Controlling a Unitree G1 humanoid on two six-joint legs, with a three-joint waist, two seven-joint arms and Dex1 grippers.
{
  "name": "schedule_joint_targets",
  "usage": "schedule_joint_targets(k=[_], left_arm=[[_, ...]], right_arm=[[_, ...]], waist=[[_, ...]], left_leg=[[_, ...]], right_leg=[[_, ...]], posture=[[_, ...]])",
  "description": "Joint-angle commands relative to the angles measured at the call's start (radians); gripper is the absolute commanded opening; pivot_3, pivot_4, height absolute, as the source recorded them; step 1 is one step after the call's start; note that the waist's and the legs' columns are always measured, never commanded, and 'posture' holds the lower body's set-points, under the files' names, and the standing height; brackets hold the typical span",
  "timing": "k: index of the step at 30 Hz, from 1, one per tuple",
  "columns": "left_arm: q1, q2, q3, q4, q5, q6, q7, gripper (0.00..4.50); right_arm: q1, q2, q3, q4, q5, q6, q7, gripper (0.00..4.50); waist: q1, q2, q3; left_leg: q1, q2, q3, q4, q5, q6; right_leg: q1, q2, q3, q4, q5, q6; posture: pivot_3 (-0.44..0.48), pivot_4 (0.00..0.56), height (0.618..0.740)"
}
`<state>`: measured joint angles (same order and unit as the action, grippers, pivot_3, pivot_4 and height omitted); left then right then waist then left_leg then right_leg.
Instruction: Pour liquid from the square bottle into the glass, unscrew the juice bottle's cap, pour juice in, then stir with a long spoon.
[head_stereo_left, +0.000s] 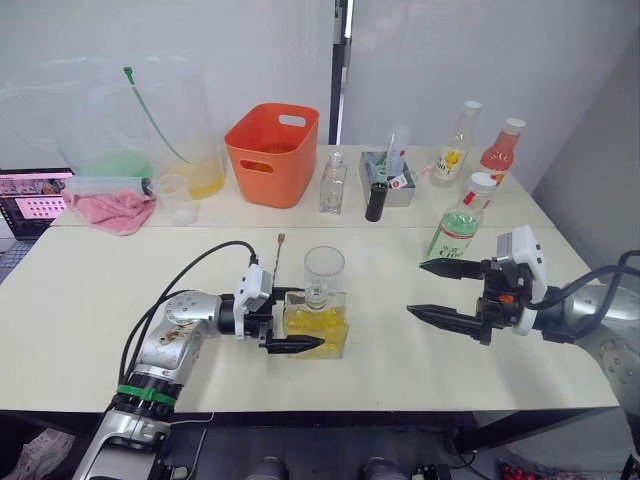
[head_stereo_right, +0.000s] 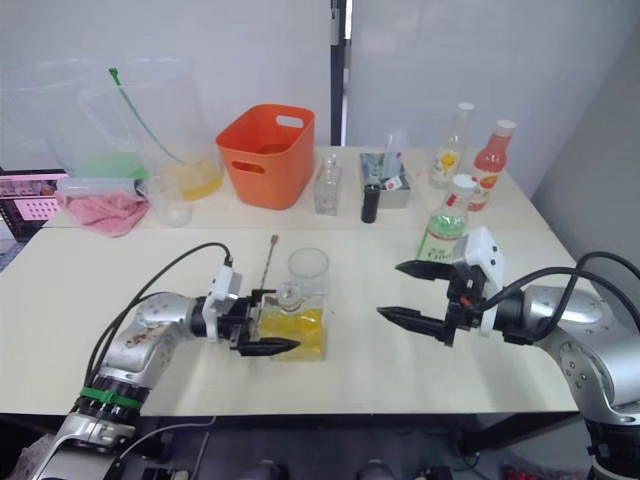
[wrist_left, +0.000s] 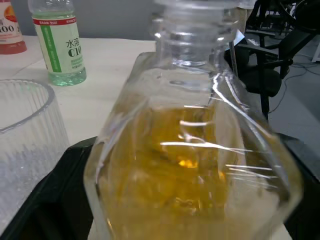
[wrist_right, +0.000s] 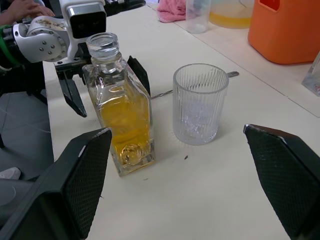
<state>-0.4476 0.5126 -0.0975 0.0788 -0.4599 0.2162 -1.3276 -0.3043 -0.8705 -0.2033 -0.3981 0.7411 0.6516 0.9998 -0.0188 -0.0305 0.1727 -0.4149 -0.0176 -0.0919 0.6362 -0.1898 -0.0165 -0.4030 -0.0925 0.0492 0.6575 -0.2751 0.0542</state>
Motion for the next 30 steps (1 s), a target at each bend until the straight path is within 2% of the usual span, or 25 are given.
schedule_joint_targets(k=[1, 6, 17, 23, 30], left_arm=[[0.039, 0.025, 0.021, -0.139, -0.036, 0.085, 0.06, 4.48], [0.072, 0.041, 0.039, -0.208, -0.018, 0.097, 0.134, 4.48], [-0.022, 0.003, -0.029, -0.105, 0.058, 0.003, 0.126, 4.48], [-0.038, 0.005, -0.039, -0.087, 0.065, -0.002, 0.107, 2.81], [-0.065, -0.005, -0.039, -0.081, 0.071, -0.014, 0.107, 2.81]], right_arm=[[-0.026, 0.002, 0.01, -0.004, -0.009, -0.013, -0.003, 4.5], [-0.05, 0.02, 0.032, 0.007, -0.015, -0.02, 0.0, 4.5], [-0.088, 0.039, 0.055, 0.022, -0.019, -0.02, 0.004, 4.5], [-0.078, 0.04, 0.053, 0.02, -0.019, -0.018, 0.009, 4.5], [-0.098, 0.068, 0.082, -0.028, -0.001, -0.005, -0.01, 4.5]], waist=[[0.001, 0.0, 0.0], [0.004, 0.0, 0.0], [0.003, 0.0, 0.0], [0.003, 0.0, 0.0], [0.003, 0.0, 0.0]], left_leg=[[0.0, 0.0, 0.0, 0.0, 0.0, 0.0], [0.0, 0.0, 0.0, 0.0, 0.0, 0.0], [0.0, 0.0, 0.0, 0.002, 0.0, 0.0], [0.0, 0.0, 0.0, 0.002, 0.0, 0.0], [0.0, 0.0, 0.0, 0.002, 0.0, 0.0]], right_leg=[[0.0, 0.0, 0.0, 0.0, 0.0, 0.0], [0.0, 0.0, 0.0, 0.0, 0.0, 0.0], [0.0, 0.0, 0.0, 0.0, 0.0, 0.0], [0.0, 0.0, 0.0, 0.0, 0.0, 0.0], [0.0, 0.0, 0.0, 0.0, 0.0, 0.0]], posture=[[0.0, 0.15, 0.74], [0.0, 0.15, 0.74], [0.0, 0.15, 0.74], [0.0, 0.15, 0.74], [0.0, 0.15, 0.74]])
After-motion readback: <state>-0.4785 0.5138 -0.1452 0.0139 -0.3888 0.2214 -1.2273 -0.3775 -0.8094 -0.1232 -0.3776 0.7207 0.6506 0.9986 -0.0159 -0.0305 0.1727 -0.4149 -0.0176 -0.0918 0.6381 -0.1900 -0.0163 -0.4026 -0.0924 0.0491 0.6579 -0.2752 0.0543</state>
